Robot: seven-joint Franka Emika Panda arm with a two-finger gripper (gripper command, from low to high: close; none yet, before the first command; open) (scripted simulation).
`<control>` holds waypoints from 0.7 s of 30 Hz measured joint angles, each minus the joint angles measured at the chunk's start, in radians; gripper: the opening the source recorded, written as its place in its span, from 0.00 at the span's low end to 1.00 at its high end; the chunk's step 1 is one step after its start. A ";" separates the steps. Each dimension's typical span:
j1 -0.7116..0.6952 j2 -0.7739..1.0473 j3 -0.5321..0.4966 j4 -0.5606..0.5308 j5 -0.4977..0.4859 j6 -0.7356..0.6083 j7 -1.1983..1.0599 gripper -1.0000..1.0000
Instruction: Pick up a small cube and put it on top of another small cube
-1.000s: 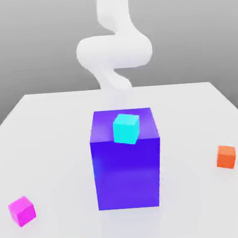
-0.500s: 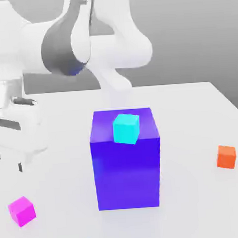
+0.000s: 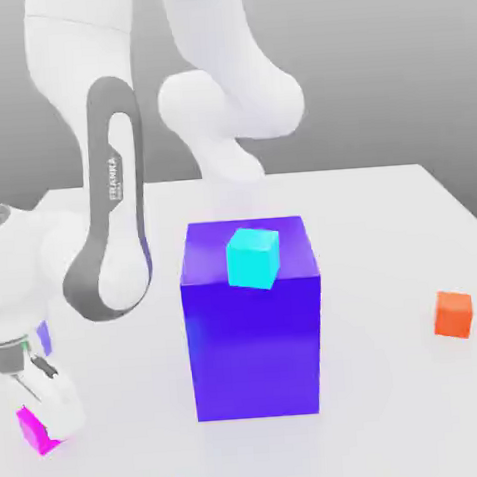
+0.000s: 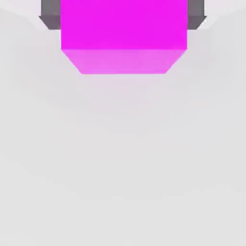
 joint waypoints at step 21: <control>0.308 -0.019 0.085 0.218 -0.185 -0.224 0.276 1.00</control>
